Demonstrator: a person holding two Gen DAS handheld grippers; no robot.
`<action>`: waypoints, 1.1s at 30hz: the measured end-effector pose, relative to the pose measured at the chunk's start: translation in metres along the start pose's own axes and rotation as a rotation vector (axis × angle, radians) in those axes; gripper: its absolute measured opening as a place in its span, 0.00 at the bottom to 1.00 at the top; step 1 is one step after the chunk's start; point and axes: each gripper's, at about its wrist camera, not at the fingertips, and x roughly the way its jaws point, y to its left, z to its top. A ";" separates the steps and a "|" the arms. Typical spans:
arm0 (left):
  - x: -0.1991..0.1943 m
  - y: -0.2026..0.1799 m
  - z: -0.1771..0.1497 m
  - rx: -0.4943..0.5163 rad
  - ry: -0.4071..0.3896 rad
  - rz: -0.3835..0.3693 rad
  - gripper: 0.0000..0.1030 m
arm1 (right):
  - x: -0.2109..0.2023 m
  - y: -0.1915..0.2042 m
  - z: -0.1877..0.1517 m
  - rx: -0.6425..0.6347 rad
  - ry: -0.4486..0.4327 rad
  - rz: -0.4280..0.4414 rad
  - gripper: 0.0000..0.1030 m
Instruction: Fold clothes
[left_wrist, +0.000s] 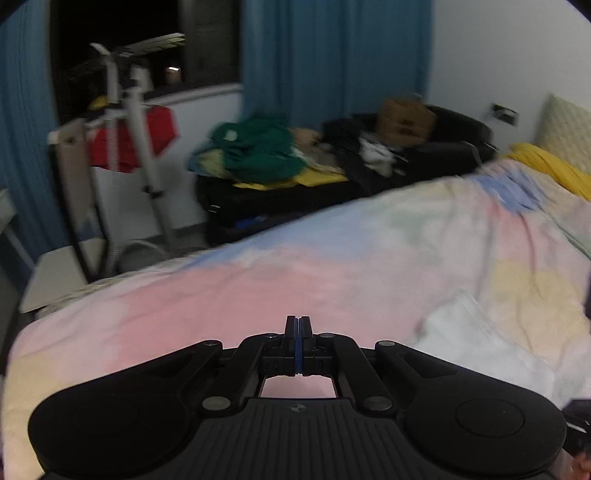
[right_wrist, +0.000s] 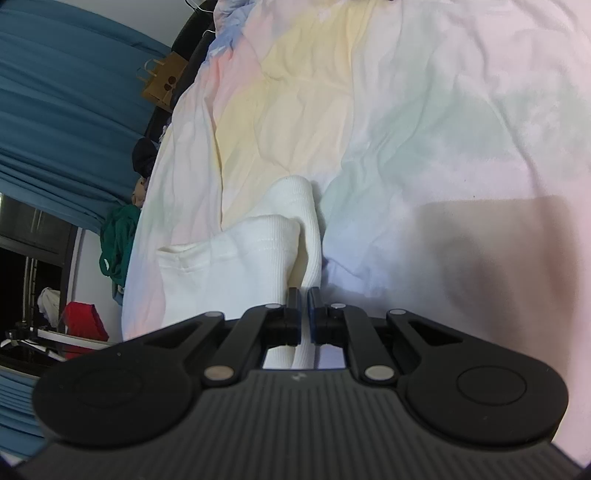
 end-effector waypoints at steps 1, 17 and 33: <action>0.010 -0.010 -0.002 0.029 0.013 -0.024 0.00 | 0.000 0.000 0.000 0.004 0.000 0.001 0.08; 0.104 -0.240 -0.114 0.526 0.189 -0.545 0.45 | -0.005 -0.026 0.015 0.175 -0.005 0.095 0.05; 0.104 -0.253 -0.107 0.517 0.146 -0.338 0.05 | -0.005 -0.031 0.018 0.173 -0.007 0.042 0.05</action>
